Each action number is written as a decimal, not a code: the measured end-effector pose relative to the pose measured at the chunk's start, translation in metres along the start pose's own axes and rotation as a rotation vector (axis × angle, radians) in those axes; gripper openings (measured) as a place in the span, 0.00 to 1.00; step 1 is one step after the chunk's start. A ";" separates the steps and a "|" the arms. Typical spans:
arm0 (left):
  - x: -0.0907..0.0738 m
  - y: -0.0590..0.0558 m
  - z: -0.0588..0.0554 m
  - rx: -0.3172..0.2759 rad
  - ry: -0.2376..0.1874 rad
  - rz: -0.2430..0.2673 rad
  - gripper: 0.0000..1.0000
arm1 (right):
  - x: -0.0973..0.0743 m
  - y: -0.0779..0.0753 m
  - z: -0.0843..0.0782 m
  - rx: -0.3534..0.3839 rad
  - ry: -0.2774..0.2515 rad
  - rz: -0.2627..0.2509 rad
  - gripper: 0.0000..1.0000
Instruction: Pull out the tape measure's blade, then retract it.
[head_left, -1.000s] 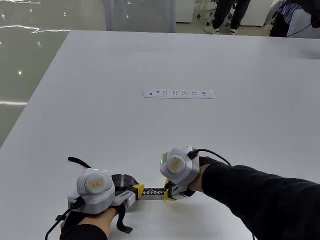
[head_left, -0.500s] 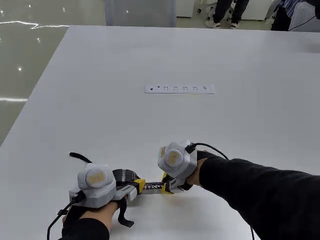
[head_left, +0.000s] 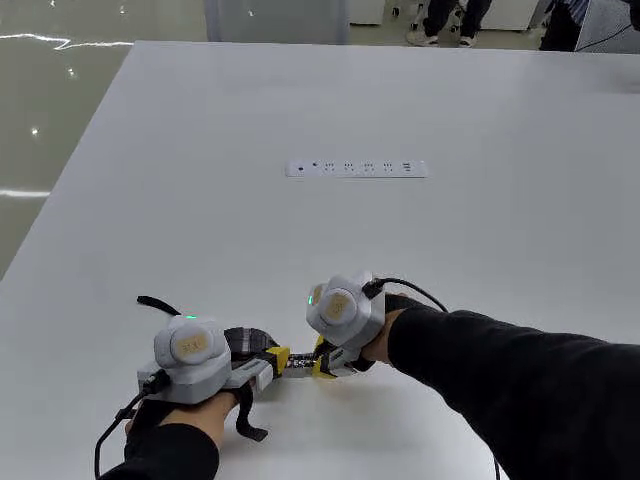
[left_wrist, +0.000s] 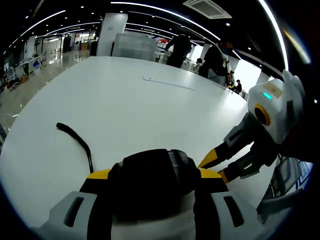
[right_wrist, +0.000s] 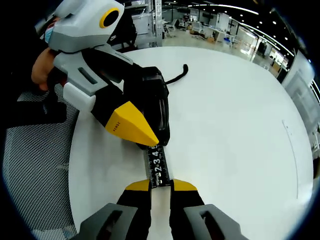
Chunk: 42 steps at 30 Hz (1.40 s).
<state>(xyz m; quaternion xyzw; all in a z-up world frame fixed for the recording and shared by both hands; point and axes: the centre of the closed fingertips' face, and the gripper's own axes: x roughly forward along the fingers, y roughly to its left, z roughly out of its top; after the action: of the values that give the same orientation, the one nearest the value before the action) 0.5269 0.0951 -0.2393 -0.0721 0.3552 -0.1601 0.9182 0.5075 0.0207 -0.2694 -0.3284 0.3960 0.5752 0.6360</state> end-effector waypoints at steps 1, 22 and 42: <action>0.000 0.000 0.000 0.000 0.000 0.000 0.60 | 0.000 0.000 0.000 -0.002 -0.003 -0.001 0.09; 0.000 0.000 0.000 -0.010 0.004 -0.004 0.60 | 0.006 0.002 0.011 0.009 -0.026 0.014 0.09; 0.000 0.001 0.000 -0.018 0.001 -0.008 0.60 | 0.012 0.004 0.023 0.011 -0.055 0.019 0.09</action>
<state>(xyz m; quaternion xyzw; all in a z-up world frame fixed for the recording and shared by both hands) 0.5266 0.0964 -0.2397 -0.0816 0.3568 -0.1608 0.9166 0.5069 0.0473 -0.2690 -0.3054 0.3846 0.5878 0.6429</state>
